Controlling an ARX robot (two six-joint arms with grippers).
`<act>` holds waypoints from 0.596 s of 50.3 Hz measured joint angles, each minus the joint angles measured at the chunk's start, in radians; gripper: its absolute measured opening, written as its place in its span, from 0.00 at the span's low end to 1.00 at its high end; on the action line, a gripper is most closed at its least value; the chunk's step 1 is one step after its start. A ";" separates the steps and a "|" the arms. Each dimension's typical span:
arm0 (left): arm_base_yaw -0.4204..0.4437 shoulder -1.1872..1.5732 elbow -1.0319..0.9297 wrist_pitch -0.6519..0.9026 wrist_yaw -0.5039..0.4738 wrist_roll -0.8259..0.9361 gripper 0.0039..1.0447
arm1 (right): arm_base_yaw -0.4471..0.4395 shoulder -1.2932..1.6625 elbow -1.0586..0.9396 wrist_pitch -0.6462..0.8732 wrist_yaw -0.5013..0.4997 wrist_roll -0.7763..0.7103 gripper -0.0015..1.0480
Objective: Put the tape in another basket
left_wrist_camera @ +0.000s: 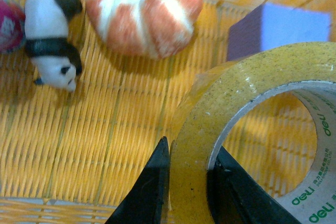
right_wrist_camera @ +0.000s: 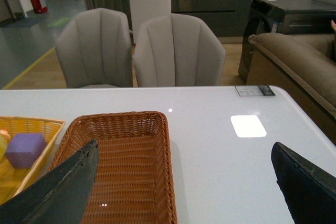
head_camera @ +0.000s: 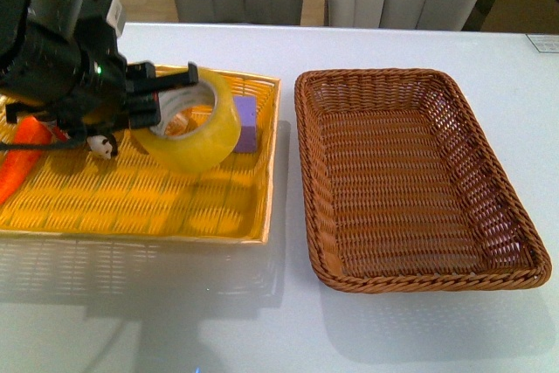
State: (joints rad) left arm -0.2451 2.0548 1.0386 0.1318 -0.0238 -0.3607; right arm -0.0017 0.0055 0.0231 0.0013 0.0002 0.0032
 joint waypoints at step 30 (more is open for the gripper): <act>-0.319 0.205 0.456 -0.206 0.027 -0.018 0.14 | 0.000 0.000 0.000 0.000 0.000 0.000 0.91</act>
State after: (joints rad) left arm -0.5640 2.2597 1.4948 -0.0742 0.0032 -0.3790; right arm -0.0017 0.0051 0.0231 0.0013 0.0002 0.0032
